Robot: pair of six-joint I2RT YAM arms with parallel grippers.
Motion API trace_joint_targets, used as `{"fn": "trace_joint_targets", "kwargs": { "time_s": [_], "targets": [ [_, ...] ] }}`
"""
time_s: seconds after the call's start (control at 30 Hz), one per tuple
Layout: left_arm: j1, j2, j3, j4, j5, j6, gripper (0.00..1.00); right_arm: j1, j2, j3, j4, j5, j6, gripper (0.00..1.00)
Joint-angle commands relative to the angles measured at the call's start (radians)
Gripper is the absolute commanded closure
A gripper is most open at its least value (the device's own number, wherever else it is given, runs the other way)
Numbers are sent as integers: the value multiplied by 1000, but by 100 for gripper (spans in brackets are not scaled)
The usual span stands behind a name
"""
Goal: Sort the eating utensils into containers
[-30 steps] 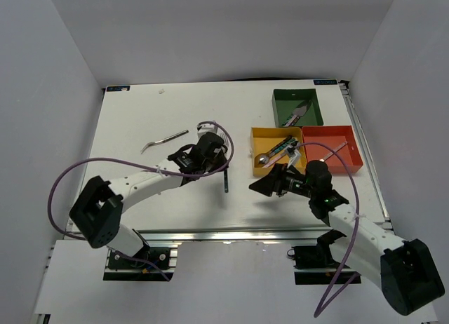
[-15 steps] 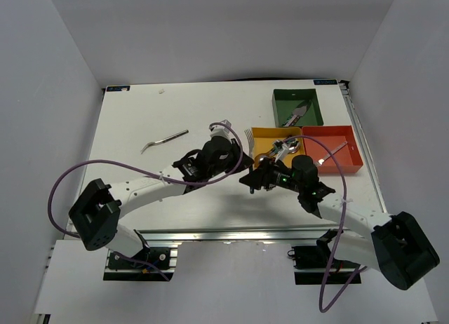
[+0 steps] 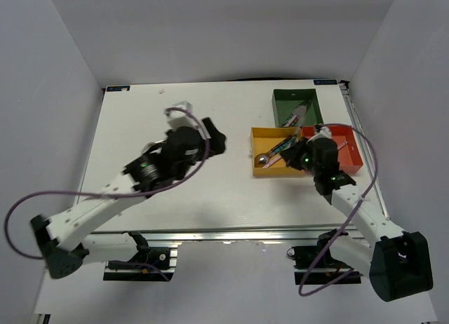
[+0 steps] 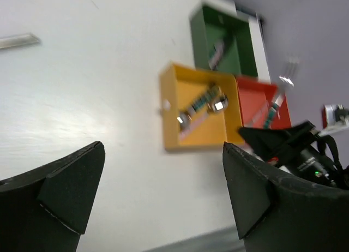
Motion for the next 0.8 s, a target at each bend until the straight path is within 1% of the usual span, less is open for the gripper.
{"fn": "trace_joint_targets", "kwargs": {
  "time_s": [0.0,0.07,0.1,0.13,0.2,0.23,0.3,0.33,0.37,0.43,0.5,0.63,0.7,0.77],
  "targets": [
    [0,-203,35,-293,-318,150,2,-150,22,123,-242,223,-64,100],
    [0,-254,-4,-342,-362,181,2,-230,77,156,-273,241,-87,100],
    [0,-279,-21,-390,-385,190,2,-254,99,173,-287,243,-90,100],
    [-1,-328,-69,-405,-436,193,2,-271,129,194,-305,252,-91,100],
    [0,-376,-123,-433,-468,187,2,-305,152,205,-305,305,-79,100],
    [-1,-421,-151,-433,-473,185,2,-310,174,213,-310,331,-65,100],
    [0,-462,-234,-422,-467,172,2,-318,192,216,-304,376,-12,100],
    [0,-495,-260,-406,-470,158,2,-318,212,219,-301,388,7,100],
    [0,-514,-283,-366,-450,179,2,-316,221,222,-296,407,45,100],
    [0,-540,-303,-341,-421,193,2,-316,252,225,-285,415,76,100],
    [0,-551,-300,-358,-435,173,2,-318,292,240,-281,431,109,100],
    [0,-558,-311,-341,-416,185,2,-318,350,282,-300,448,134,100],
    [0,-557,-308,-346,-421,179,2,-318,358,283,-301,445,145,100],
    [0,-557,-308,-344,-422,179,2,-318,363,277,-285,447,151,93]
  ]
}}
